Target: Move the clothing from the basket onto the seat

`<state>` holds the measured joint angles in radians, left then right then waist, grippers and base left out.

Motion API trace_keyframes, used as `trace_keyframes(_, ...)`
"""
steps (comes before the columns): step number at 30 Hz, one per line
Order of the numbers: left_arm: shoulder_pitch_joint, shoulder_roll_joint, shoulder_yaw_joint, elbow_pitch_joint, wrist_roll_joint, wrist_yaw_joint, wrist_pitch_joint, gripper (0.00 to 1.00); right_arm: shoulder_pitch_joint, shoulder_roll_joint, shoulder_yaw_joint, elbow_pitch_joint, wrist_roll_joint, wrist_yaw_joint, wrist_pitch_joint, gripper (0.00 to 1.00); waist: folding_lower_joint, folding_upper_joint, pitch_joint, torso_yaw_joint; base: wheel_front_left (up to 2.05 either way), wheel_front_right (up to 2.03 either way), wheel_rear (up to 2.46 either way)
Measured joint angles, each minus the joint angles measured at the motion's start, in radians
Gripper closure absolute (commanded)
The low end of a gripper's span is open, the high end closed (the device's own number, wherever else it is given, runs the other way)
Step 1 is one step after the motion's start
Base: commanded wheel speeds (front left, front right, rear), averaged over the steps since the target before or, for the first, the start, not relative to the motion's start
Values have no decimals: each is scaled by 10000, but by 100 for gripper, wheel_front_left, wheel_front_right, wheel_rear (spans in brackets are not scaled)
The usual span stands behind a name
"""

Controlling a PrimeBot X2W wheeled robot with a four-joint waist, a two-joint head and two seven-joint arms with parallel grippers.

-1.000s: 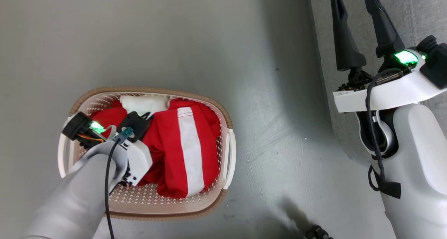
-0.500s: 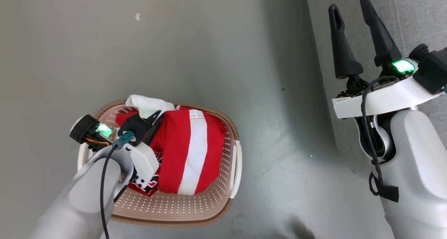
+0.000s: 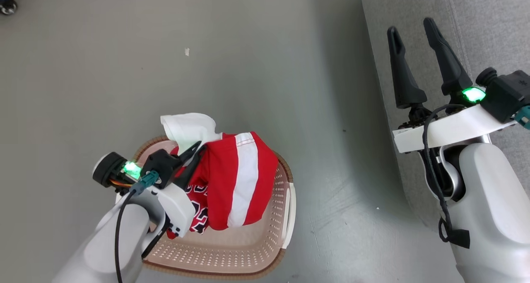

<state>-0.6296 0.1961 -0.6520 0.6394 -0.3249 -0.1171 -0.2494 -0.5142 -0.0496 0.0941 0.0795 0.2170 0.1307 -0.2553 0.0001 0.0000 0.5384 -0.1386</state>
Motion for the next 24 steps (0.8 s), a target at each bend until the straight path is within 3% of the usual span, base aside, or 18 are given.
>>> trace_keyframes(24,1743,-19,851,-1868,-520,-33,2,100,1033,-12,42,748,-313,0,0,0,0,0,-2065,679,0,0,0)
